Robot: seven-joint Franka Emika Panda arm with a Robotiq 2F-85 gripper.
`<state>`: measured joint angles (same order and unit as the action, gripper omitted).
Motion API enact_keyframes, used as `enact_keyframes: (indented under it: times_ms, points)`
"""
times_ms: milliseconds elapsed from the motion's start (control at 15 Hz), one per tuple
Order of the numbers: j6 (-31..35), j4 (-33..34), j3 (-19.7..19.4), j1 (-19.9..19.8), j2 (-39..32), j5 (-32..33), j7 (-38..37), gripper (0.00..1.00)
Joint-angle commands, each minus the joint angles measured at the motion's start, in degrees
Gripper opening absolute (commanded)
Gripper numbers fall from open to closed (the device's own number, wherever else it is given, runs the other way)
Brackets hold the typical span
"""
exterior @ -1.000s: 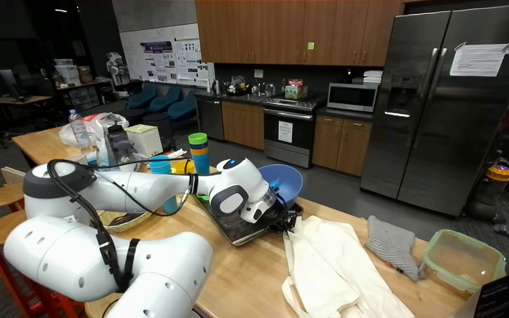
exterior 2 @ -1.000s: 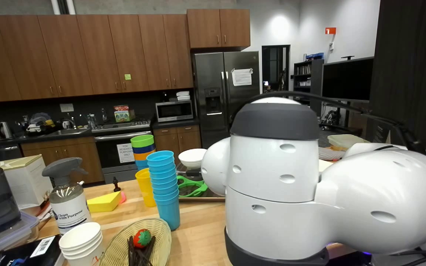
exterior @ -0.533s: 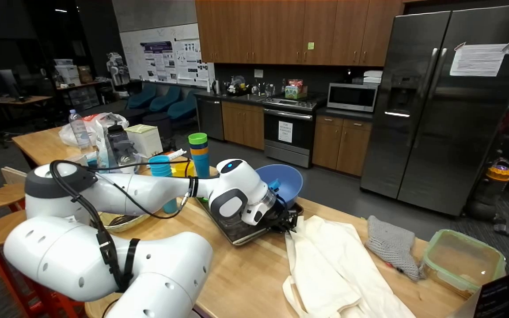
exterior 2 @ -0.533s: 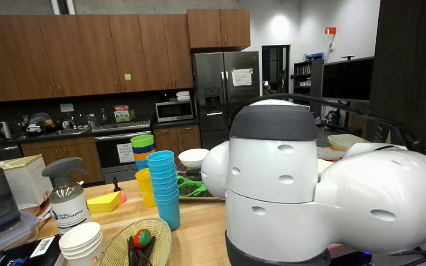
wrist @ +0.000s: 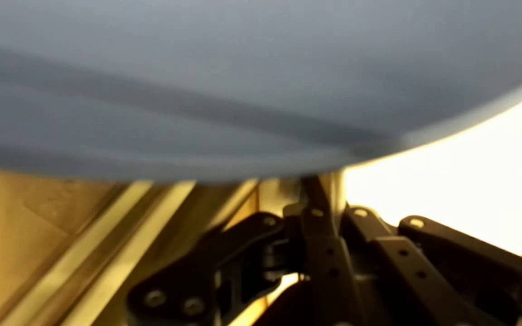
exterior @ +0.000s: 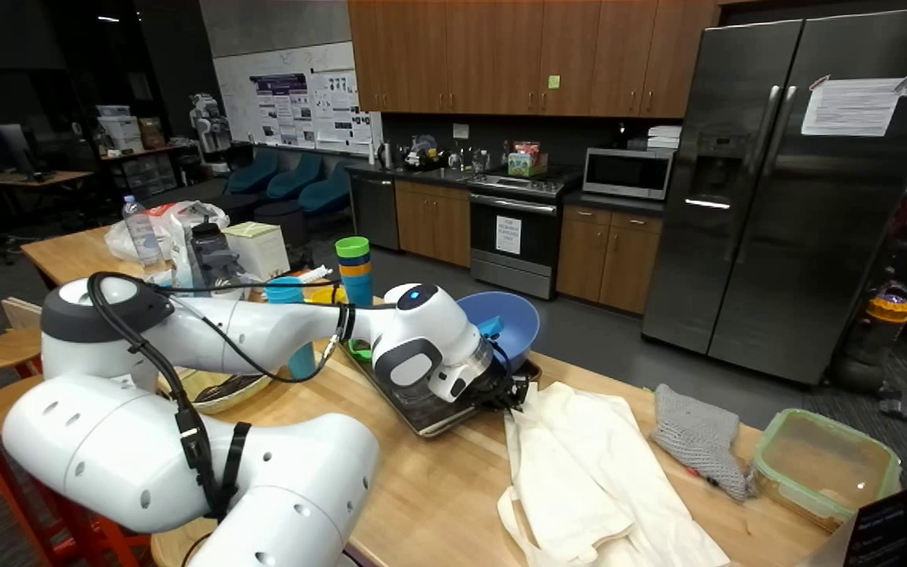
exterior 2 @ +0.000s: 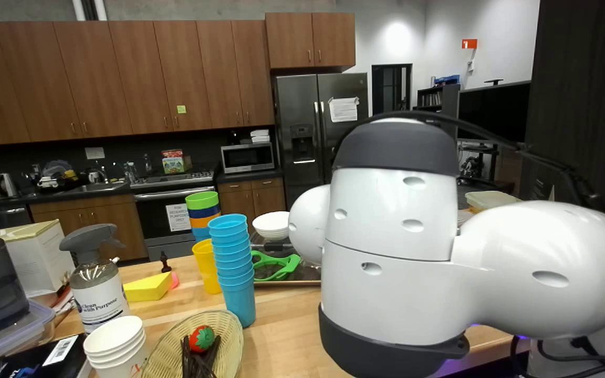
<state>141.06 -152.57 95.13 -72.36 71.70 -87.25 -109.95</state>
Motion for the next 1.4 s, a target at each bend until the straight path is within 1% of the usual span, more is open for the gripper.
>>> enact_keyframes:
  times_ms: [0,267,533,800,1333]
  points:
    - [0.07,-0.77,-1.99,0.86,-5.79,-1.97,2.34,0.01]
    - [2.32,-0.8,-1.85,0.95,-7.32,-5.08,4.85,0.01]
    - [3.59,-0.81,-1.35,0.69,-7.85,-5.28,6.01,0.01]
    - [4.98,-0.77,-0.69,0.41,-7.88,-4.96,5.33,0.01]
    - [10.39,-0.2,2.13,-0.43,-6.86,-6.42,3.05,0.01]
